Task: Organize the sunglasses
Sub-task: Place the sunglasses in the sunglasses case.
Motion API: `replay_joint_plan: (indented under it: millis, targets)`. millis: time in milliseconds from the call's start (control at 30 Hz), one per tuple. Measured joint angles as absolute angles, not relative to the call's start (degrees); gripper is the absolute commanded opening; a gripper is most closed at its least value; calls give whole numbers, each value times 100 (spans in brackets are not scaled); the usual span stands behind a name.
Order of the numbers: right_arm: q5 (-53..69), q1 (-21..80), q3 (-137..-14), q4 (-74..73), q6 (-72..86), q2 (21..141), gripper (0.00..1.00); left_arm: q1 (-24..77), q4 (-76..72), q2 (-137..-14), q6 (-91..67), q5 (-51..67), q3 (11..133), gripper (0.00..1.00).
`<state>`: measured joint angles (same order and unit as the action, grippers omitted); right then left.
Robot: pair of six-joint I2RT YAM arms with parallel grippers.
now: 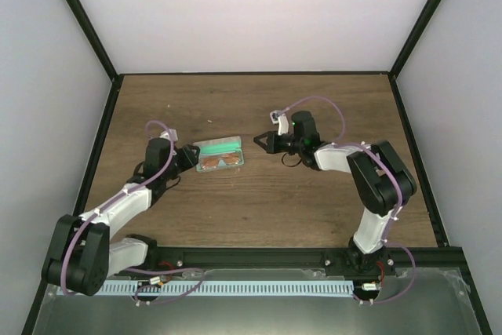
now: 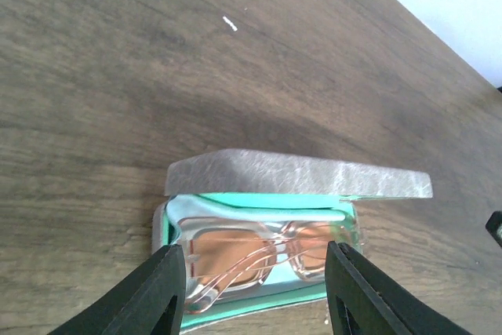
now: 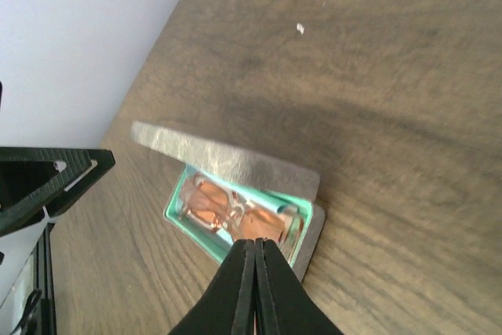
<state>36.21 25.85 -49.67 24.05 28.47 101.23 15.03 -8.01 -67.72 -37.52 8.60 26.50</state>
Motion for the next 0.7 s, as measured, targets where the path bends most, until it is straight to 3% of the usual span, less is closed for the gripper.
replay_joint_plan:
  millis: [333,700]
  targets:
    - [3494,3245,-4976,2532,2882,10796,1,1503,-867,-6742,-3874,856,2276,51]
    - [3492,3328,-5374,2609,2941,11286,1,1503,-952,-6742,-3879,860,2235,52]
